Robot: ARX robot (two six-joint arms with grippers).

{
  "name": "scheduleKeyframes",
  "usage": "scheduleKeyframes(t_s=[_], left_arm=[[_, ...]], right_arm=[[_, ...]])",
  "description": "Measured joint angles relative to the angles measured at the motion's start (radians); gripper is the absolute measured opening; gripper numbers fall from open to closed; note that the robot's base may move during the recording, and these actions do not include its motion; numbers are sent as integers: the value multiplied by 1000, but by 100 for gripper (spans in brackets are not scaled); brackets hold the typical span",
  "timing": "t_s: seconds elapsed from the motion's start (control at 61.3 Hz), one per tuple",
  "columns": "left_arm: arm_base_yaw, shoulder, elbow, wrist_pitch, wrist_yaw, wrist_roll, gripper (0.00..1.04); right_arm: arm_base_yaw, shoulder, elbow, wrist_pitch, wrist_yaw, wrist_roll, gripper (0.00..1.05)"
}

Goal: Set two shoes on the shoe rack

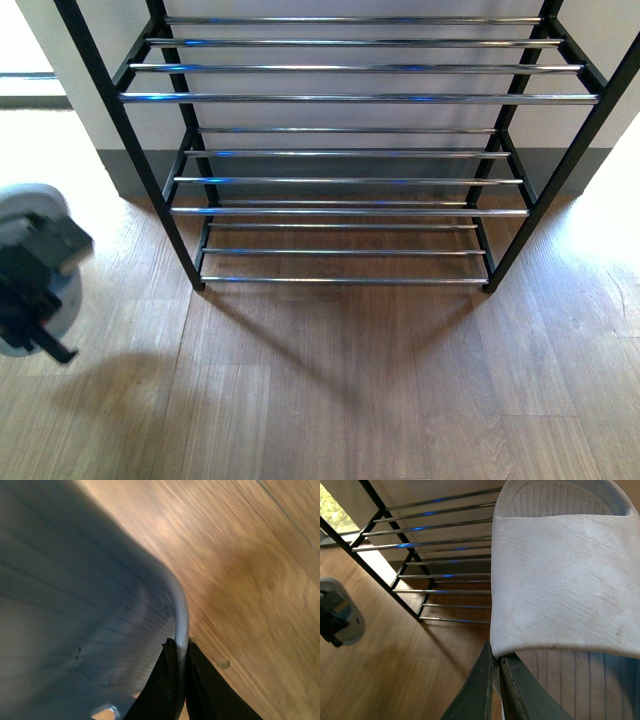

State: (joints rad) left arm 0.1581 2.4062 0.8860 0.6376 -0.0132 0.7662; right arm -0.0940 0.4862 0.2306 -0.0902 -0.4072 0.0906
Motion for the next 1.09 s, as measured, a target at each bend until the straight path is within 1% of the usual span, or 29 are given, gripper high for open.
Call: scheduleKeyframes(t_s=[0.016,0.114,0.147,0.245,0.261,0.277,0.31,0.342,0.375,0.44,0.456,0.571,0.652,0.717,0.897,1.092], left_arm=[[0,-40,-19,10,-9,-81,2],[14,-221,-119,14,-25,-369,2],[18,-262,-143,14,-35,-413,2],[28,-449,-251,5,-84,-681,2],[29,-471,-263,0,-89,-694,2],[34,-537,-294,-16,-92,-779,2],[45,-629,-335,-30,-90,-888,2],[56,-725,-373,-51,-83,-1015,2],[76,-847,-422,-61,-53,-1156,2],[103,-1043,-500,-66,-23,-1345,2],[113,-1116,-529,-66,0,-1420,2],[166,-1466,-655,-174,97,-1665,2],[225,-1681,-709,-275,143,-1761,2],[252,-1791,-725,-344,155,-1788,2],[290,-2007,-731,-526,186,-1786,2],[294,-2036,-729,-546,186,-1770,2]], right_arm=[[0,0,0,0,0,0,1],[0,0,0,0,0,0,1],[0,0,0,0,0,0,1],[0,0,0,0,0,0,1],[0,0,0,0,0,0,1],[0,0,0,0,0,0,1],[0,0,0,0,0,0,1],[0,0,0,0,0,0,1],[0,0,0,0,0,0,1],[0,0,0,0,0,0,1],[0,0,0,0,0,0,1],[0,0,0,0,0,0,1],[0,0,0,0,0,0,1],[0,0,0,0,0,0,1],[0,0,0,0,0,0,1],[0,0,0,0,0,0,1]])
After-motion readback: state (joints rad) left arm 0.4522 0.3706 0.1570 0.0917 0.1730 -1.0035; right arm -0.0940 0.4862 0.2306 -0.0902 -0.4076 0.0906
